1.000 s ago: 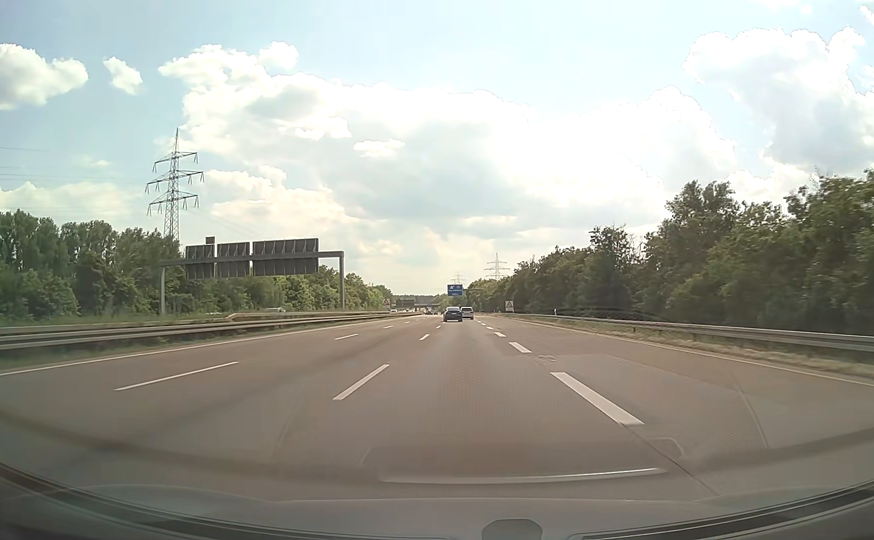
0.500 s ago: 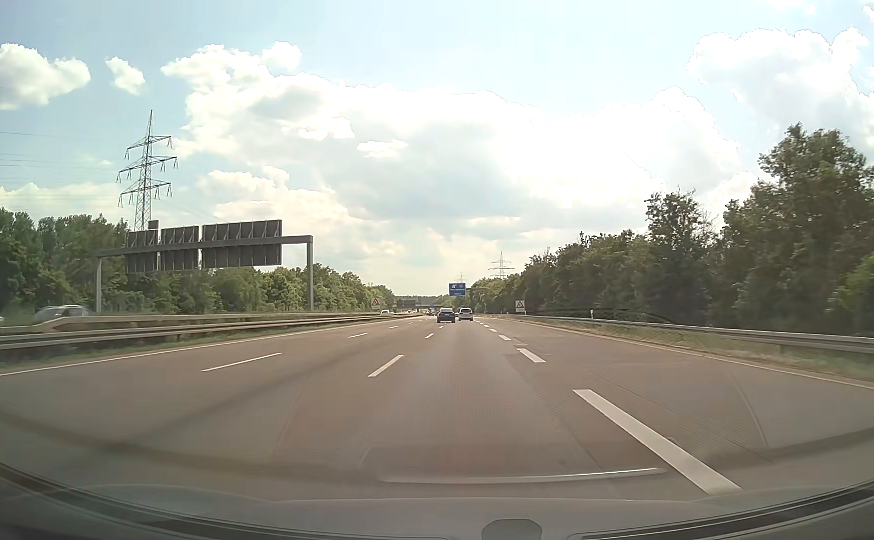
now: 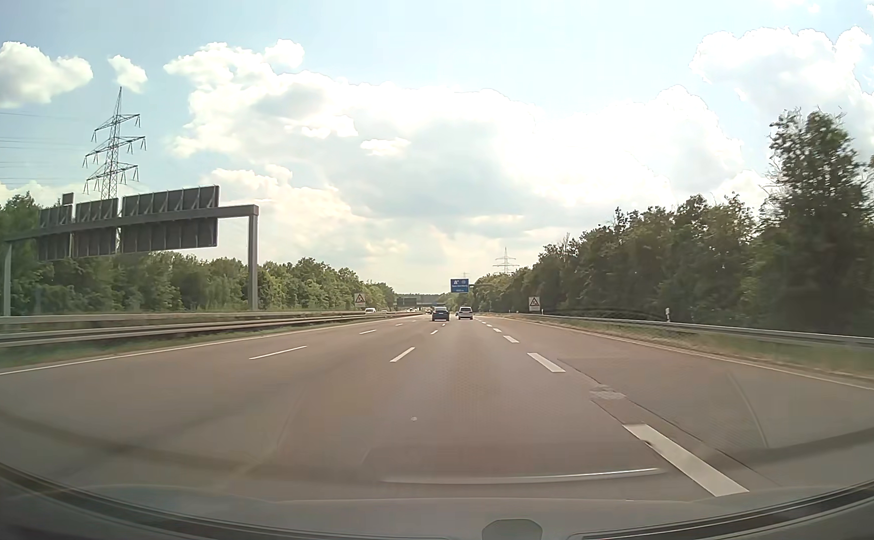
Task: Follow the waypoints while adhering to traffic rules and regulations
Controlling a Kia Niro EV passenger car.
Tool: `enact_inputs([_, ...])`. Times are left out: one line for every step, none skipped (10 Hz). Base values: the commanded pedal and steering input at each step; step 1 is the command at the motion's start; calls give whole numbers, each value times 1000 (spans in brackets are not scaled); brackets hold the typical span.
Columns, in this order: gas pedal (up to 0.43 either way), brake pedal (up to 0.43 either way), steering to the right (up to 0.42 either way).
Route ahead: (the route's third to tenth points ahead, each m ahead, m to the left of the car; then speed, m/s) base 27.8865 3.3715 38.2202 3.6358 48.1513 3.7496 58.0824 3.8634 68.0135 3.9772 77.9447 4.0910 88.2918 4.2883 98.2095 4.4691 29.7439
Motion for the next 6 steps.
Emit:
enact_inputs([138, 30, -1])
enact_inputs([138, 30, -1])
enact_inputs([138, 30, -1])
enact_inputs([138, 30, -2])
enact_inputs([138, 30, -1])
enact_inputs([138, 30, -1])
